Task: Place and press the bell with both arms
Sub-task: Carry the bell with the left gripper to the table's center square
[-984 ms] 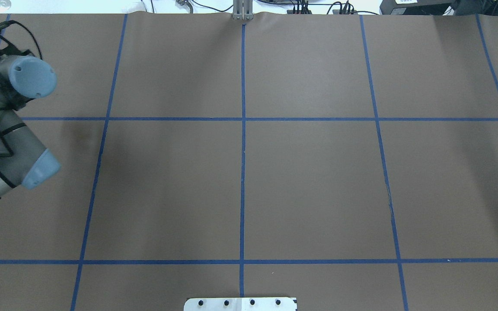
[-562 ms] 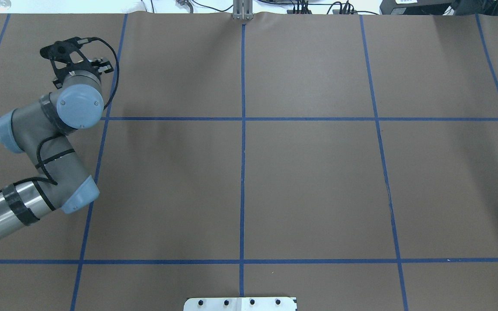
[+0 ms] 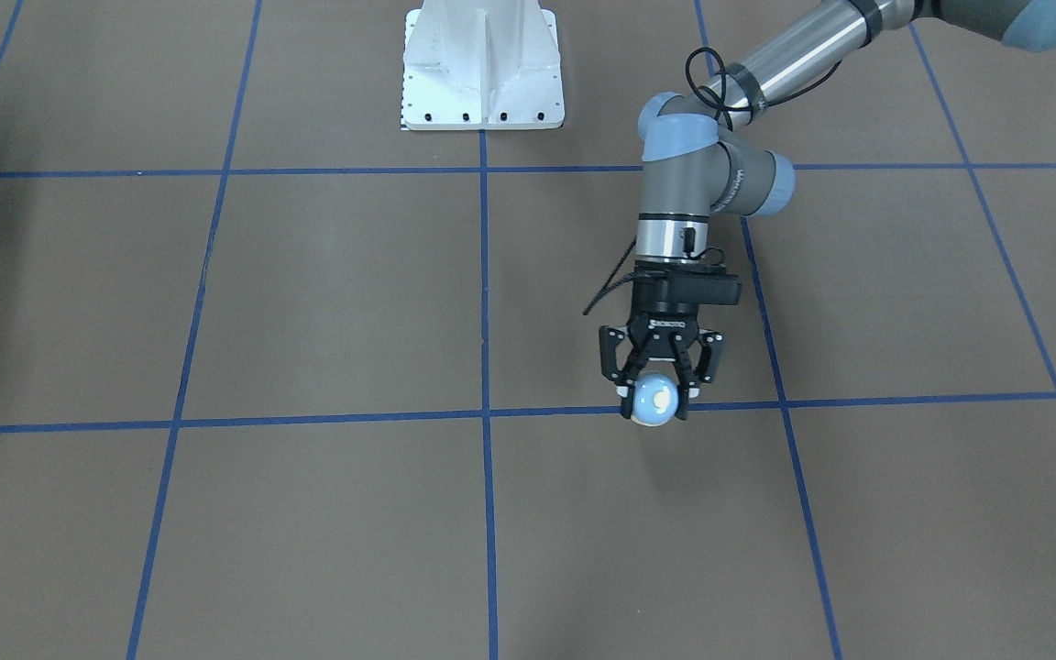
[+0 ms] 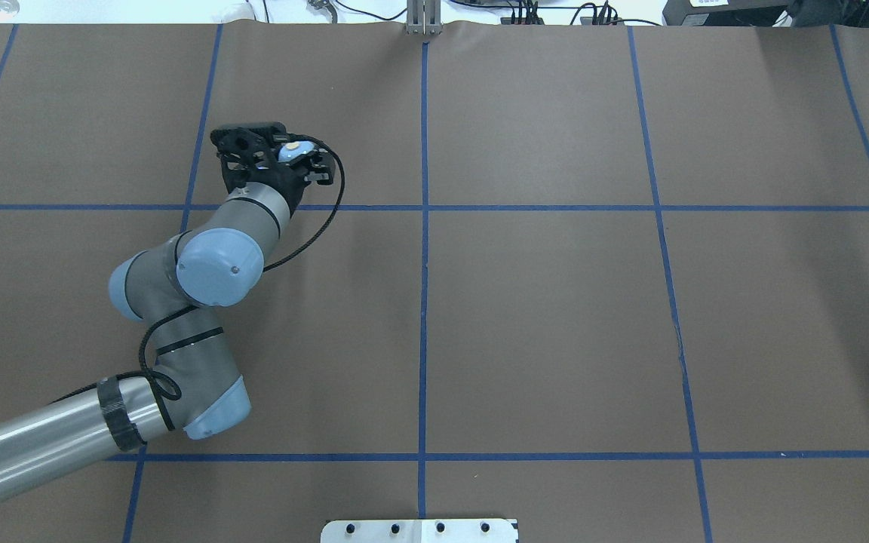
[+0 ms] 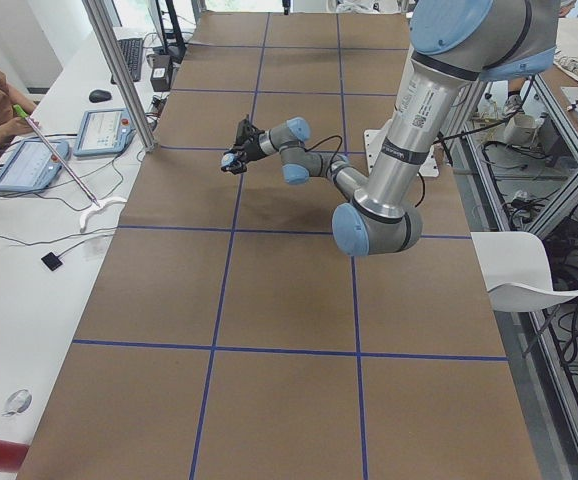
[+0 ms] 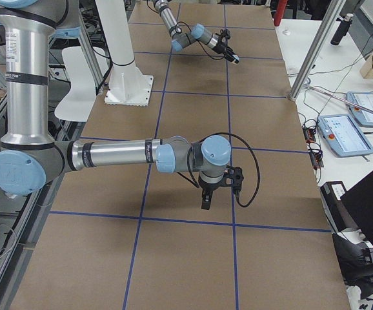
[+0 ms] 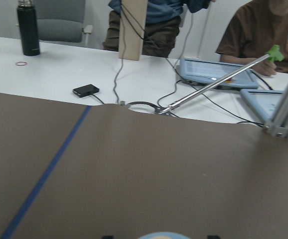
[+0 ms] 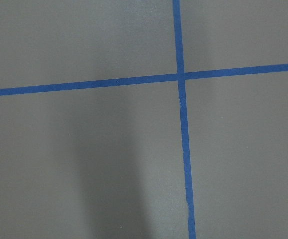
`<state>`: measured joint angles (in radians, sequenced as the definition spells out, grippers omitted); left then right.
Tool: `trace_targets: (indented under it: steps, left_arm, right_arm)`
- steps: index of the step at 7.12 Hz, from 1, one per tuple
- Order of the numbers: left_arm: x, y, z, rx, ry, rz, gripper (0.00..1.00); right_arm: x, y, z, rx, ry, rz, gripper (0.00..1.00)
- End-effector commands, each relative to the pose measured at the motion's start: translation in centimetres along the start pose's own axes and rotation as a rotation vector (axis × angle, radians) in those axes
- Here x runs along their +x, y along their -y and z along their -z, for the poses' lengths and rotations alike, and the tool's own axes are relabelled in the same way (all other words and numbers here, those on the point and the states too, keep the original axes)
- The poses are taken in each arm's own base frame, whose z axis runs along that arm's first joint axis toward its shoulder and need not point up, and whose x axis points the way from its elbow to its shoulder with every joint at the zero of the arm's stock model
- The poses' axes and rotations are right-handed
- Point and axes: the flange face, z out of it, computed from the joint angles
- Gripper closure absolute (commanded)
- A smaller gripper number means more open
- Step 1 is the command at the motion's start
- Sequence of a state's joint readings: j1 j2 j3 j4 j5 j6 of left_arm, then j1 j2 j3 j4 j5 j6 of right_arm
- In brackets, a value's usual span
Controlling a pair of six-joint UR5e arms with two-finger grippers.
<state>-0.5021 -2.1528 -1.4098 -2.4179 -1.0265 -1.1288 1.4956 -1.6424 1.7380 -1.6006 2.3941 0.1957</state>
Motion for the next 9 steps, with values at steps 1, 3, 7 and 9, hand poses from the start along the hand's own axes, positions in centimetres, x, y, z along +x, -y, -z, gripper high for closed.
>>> trace_targets:
  steps: [1, 3, 7, 9]
  left_arm:
    - [8.8, -1.9, -0.5, 0.01, -0.141, -0.031, 1.0]
    - [11.4, -2.3, -1.0, 0.009, -0.167, -0.123, 1.0]
    - [14.8, -8.5, -1.3, -0.067, -0.187, -0.196, 1.0]
    - [15.8, -9.5, -1.2, -0.078, -0.194, -0.2, 1.0]
  right_arm:
    - [0.2, 0.1, -0.1, -0.002, -0.005, -0.004, 0.0]
    - [0.5, 0.2, -0.6, -0.011, -0.006, -0.01, 0.0]
    - [1.1, 0.3, -1.2, -0.024, -0.004, -0.024, 0.0]
    - [1.1, 0.4, -1.1, -0.023, -0.004, -0.023, 0.0]
